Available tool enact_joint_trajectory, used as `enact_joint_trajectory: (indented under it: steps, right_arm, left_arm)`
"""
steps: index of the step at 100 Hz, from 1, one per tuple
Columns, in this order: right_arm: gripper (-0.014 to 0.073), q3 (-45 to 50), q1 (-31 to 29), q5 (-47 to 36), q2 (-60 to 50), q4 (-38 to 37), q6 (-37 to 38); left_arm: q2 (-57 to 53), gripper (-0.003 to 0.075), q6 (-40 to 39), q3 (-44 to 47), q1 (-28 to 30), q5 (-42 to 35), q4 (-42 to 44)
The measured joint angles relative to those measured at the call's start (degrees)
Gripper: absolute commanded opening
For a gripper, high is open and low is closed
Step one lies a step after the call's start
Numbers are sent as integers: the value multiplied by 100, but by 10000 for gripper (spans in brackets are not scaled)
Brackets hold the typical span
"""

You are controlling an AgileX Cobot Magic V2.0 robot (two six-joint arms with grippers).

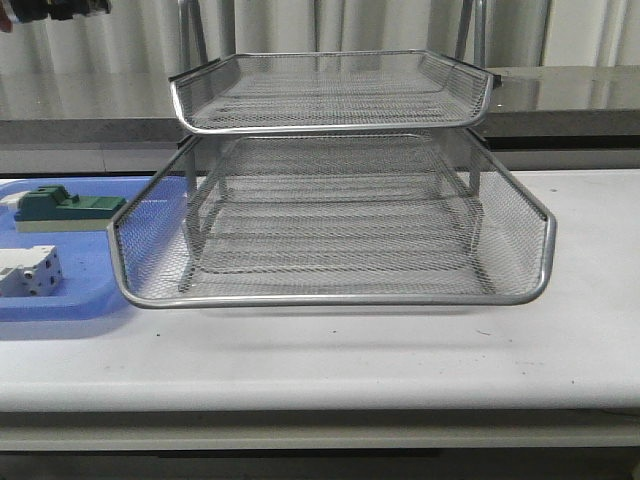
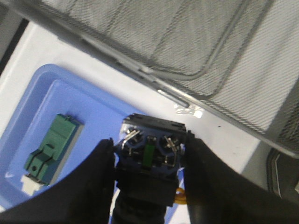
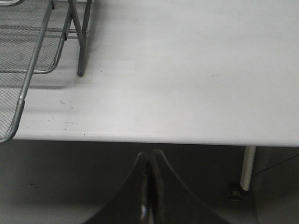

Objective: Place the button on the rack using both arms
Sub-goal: 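Lift the push-button and carry it over the pulled-out mesh tray, then lower the push-button into the mesh tray and open the left gripper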

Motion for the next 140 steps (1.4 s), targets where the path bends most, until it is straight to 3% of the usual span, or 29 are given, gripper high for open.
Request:
enact_joint_trajectory:
  steps: [46,101,110,127,140]
  right_arm:
    - [-68,0,0,0,0,0,0]
    - [-68,0,0,0,0,0,0]
    - [-68,0,0,0,0,0,0]
    - [-68,0,0,0,0,0,0]
    - [-68,0,0,0,0,0,0]
  left_arm:
    - [9,41,-130,590,-1768,-73,-85]
    - [1356,52,-140,597,-2448,-1208,-102]
    - [1408,134,-140,597,-2462,-1259,-162]
    - [1418,454,-140,597,-2462,-1258,-264]
    - [1418,514,-140,597,-2462,-1258,-275]
